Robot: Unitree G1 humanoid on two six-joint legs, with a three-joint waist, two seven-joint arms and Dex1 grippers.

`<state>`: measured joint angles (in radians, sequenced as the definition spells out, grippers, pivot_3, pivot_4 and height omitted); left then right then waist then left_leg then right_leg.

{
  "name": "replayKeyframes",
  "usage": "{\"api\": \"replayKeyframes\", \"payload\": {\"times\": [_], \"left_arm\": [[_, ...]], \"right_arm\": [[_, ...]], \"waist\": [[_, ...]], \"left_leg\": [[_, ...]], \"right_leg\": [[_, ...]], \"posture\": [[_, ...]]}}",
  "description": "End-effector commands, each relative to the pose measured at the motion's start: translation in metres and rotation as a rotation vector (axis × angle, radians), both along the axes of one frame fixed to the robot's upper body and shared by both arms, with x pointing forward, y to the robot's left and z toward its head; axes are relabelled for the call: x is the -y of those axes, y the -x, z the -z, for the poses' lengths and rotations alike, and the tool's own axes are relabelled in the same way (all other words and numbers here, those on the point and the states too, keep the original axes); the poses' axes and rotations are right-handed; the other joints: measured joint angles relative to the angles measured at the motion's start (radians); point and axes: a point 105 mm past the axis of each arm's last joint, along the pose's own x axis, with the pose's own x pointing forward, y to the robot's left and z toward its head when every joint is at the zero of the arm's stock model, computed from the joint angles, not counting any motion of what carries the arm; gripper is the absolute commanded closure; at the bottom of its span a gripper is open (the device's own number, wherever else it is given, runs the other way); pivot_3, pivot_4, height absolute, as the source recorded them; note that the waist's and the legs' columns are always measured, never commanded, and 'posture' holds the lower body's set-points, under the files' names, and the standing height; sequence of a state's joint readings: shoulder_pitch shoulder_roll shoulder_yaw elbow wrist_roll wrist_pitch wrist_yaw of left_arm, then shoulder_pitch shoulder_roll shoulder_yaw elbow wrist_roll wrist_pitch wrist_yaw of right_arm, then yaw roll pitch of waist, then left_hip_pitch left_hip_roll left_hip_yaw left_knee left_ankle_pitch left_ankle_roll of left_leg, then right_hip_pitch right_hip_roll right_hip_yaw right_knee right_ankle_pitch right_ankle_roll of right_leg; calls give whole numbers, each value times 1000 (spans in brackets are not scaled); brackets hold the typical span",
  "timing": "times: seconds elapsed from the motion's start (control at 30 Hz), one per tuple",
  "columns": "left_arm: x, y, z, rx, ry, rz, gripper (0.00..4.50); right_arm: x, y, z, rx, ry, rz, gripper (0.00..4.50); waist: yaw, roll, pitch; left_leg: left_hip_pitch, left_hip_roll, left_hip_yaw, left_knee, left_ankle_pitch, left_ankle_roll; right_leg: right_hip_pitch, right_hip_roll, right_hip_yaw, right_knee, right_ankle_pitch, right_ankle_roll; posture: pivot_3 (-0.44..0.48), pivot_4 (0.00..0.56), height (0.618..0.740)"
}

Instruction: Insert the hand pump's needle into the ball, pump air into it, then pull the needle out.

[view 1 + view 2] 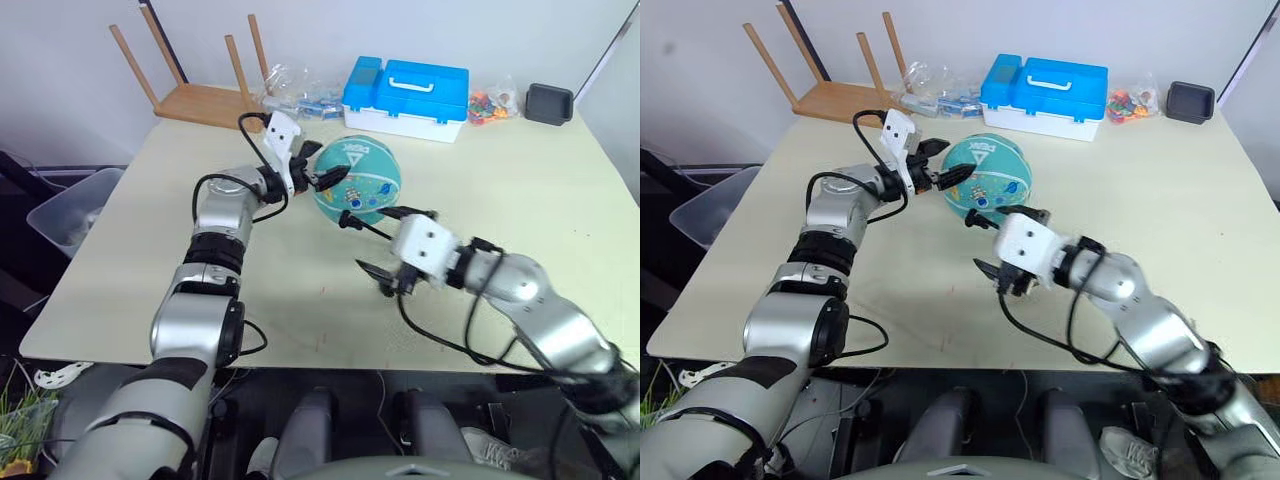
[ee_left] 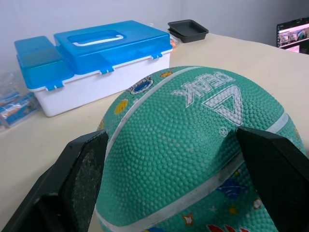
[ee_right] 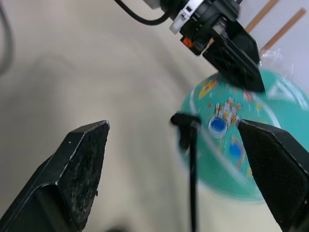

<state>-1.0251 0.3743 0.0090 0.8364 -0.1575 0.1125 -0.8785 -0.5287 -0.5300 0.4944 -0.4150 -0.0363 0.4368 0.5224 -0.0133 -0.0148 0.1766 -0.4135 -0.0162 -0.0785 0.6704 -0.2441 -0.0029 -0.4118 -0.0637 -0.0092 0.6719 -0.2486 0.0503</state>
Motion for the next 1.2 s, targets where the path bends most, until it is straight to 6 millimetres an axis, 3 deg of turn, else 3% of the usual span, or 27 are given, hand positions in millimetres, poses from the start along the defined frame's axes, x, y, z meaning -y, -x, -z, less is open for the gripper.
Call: {"api": "replayKeyframes", "payload": {"times": [0.03,0.37,0.5,0.97,1.07,1.17,1.2], "left_arm": [[5,1,0,-19,-14,1,55],[2,3,-3,-22,7,-27,55],[1,3,0,-26,9,-33,55],[0,4,1,-26,22,-49,55],[0,4,1,-27,26,-49,55],[-1,4,-1,-26,33,-48,55],[-1,5,-1,-24,34,-48,55]], "right_arm": [[-17,-22,-4,180,66,-8,99],[-30,-45,20,312,157,-37,99],[-28,-54,26,371,191,-15,1759],[-31,-61,25,481,171,21,1759],[-29,-63,27,495,184,27,2555],[-26,-66,30,502,197,28,3916],[-25,-67,30,506,196,30,4172]], "waist": [[0,0,0],[-2,0,0],[-3,0,0],[-3,0,0],[-3,0,0],[-3,0,0],[-3,0,0]], "left_leg": [[0,0,0,0,0,0],[0,-1,-1,0,0,-1],[0,-1,-1,0,0,-1],[0,-1,-1,0,1,-1],[0,-1,-1,0,0,-1],[0,-1,0,0,1,-1],[1,-1,0,0,1,-1]], "right_leg": [[0,0,0,0,0,0],[0,0,0,1,0,0],[-1,0,1,1,0,0],[-1,0,1,1,0,0],[-1,0,1,2,0,0],[-1,0,1,2,0,0],[-1,0,1,2,0,0]], "posture": [[0,150,740],[0,150,740],[0,150,740],[0,150,740],[0,150,740],[0,150,740],[0,150,740]]}}
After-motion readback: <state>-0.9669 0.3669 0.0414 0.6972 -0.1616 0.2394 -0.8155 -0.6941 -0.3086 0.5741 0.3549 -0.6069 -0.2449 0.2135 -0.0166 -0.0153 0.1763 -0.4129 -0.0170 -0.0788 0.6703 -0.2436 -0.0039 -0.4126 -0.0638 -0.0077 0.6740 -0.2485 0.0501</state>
